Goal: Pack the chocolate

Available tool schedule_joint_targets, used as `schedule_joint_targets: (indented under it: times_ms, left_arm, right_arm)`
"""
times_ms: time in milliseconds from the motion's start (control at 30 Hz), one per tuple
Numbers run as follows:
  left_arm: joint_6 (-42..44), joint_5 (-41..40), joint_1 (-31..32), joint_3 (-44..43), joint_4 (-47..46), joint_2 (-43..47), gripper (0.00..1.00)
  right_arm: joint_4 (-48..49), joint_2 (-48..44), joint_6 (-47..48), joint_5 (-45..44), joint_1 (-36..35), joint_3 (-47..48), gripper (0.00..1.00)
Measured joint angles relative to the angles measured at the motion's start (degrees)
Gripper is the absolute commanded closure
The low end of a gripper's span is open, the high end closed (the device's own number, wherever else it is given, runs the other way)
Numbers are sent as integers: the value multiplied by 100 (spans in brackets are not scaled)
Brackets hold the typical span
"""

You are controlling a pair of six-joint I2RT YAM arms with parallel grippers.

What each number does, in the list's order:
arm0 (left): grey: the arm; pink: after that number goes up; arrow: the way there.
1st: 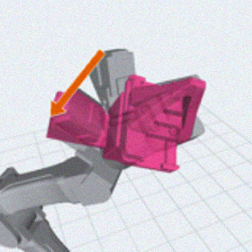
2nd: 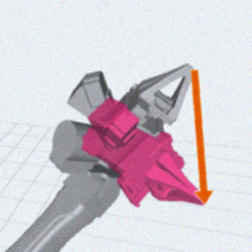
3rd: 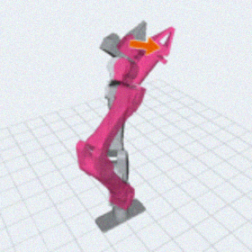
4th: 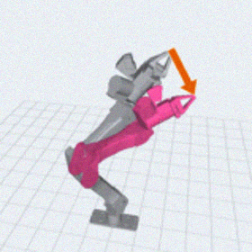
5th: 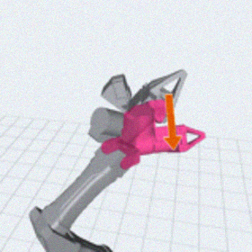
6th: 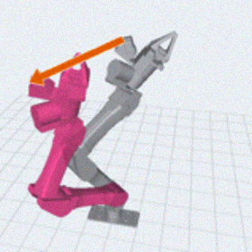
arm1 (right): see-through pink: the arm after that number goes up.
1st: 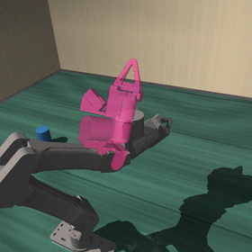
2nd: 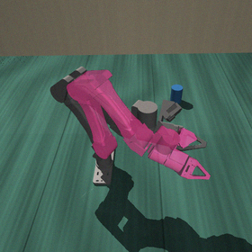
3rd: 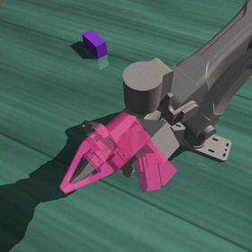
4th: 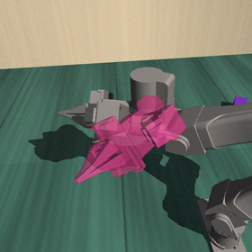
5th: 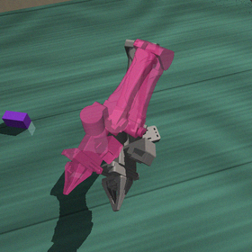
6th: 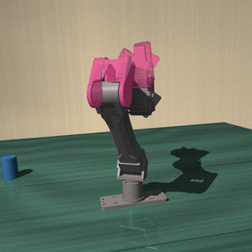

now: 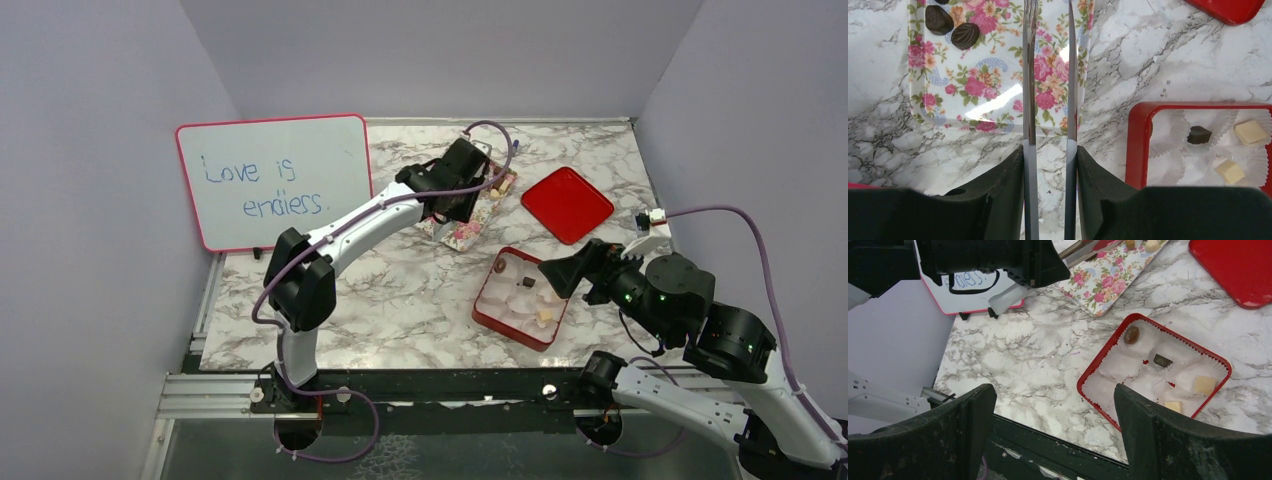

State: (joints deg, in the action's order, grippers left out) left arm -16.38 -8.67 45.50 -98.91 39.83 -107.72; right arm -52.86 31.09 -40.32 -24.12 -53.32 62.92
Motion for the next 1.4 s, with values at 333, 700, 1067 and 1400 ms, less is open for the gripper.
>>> schedule_joint_targets:
  times_ms: [333,700,1067,1400]
  left_arm:
    - [15,-232,-57,-289,20,-645,59]
    - [105,-256,-105,-385,-35,-1196,57]
    - [146,-245,-232,-710,-116,-1519,64]
    - [181,-125,-334,-728,-122,-1519,76]
  right_arm:
    - [0,2,4,-4,0,0,7]
    - [0,2,7,-31,0,2,7]
    - [2,-4,0,-50,0,-105,7]
    - [-7,85,-24,-48,0,-83,7]
